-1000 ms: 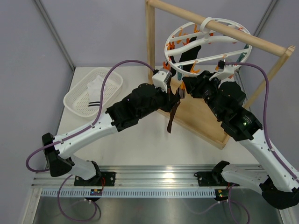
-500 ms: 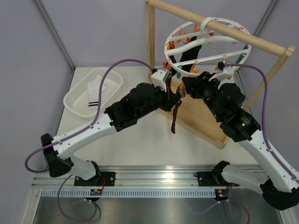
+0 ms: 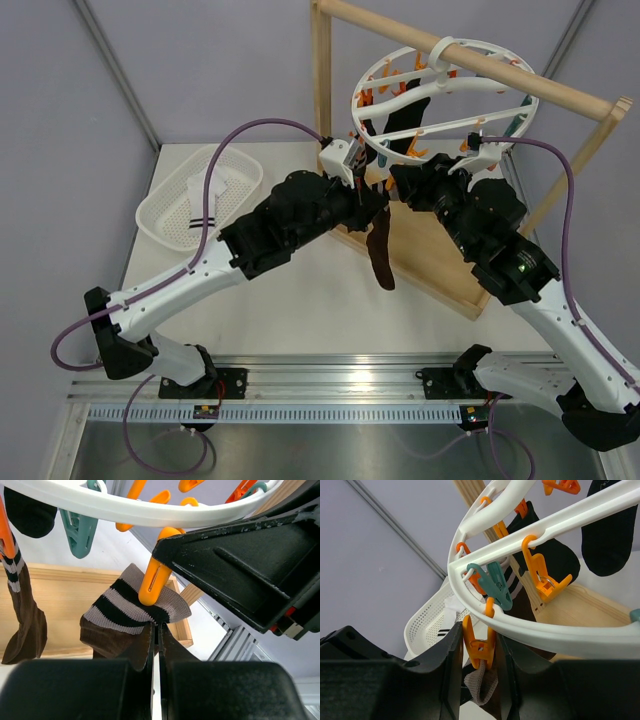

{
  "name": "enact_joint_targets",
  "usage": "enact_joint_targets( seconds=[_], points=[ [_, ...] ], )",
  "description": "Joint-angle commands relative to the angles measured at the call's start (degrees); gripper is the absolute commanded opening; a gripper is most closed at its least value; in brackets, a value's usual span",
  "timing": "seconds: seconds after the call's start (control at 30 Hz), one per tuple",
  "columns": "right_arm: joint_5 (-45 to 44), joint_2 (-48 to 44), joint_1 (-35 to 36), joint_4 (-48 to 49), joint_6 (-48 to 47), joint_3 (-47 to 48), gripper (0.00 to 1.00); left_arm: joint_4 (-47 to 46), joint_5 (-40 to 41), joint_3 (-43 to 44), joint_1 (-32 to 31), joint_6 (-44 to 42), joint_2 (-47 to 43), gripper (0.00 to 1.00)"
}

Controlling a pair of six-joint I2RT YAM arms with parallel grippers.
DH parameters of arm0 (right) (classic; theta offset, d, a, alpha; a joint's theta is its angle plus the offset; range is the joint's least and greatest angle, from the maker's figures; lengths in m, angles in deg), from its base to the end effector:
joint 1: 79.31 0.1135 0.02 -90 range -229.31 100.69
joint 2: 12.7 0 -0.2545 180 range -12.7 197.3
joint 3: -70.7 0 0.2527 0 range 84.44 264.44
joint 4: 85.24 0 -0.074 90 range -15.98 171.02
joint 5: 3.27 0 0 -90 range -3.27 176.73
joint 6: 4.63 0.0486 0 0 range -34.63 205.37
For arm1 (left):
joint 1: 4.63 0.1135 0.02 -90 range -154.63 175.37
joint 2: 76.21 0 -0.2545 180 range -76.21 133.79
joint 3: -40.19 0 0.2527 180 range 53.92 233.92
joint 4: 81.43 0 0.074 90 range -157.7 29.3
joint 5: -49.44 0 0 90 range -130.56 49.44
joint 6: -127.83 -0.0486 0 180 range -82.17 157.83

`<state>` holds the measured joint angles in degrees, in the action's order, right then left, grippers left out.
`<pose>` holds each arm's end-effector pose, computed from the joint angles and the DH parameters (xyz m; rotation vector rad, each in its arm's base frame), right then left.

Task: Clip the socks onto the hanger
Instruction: Clamp the sock onto the hanger.

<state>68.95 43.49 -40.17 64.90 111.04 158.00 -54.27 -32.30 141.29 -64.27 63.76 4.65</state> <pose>0.1761 0.1242 0.4582 0.0650 1.5857 0.6514 0.1768 -0.2880 0.4375 0.4090 1.7447 -0.9814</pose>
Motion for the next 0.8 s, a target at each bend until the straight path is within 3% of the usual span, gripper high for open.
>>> enact_joint_targets(
  seconds=[0.0,0.17,0.3,0.43,0.57,0.77],
  points=[
    [0.4,-1.1,-0.4,2.6,-0.4,0.3,0.0,-3.0,0.9,2.4,-0.3,-0.4,1.1,0.0],
    [0.7,-1.5,-0.5,2.0,0.1,0.7,0.06,-3.4,1.2,1.9,-0.4,-0.4,1.8,0.0],
    [0.7,-1.5,-0.5,1.0,0.6,1.2,0.2,-4.0,1.6,1.8,-0.4,-0.8,2.2,0.0],
    [0.4,-1.4,-0.5,-0.1,0.7,1.8,0.5,-4.6,1.7,1.9,-0.3,-1.0,2.3,0.0],
    [-0.1,-1.7,-0.4,-0.7,0.6,2.0,0.65,-4.6,1.9,1.8,-0.4,-1.1,2.1,0.0],
    [-0.5,-2.4,-0.4,-1.5,0.6,2.2,0.74,-4.5,2.7,1.3,-0.4,-1.1,1.6,0.06]
  ],
)
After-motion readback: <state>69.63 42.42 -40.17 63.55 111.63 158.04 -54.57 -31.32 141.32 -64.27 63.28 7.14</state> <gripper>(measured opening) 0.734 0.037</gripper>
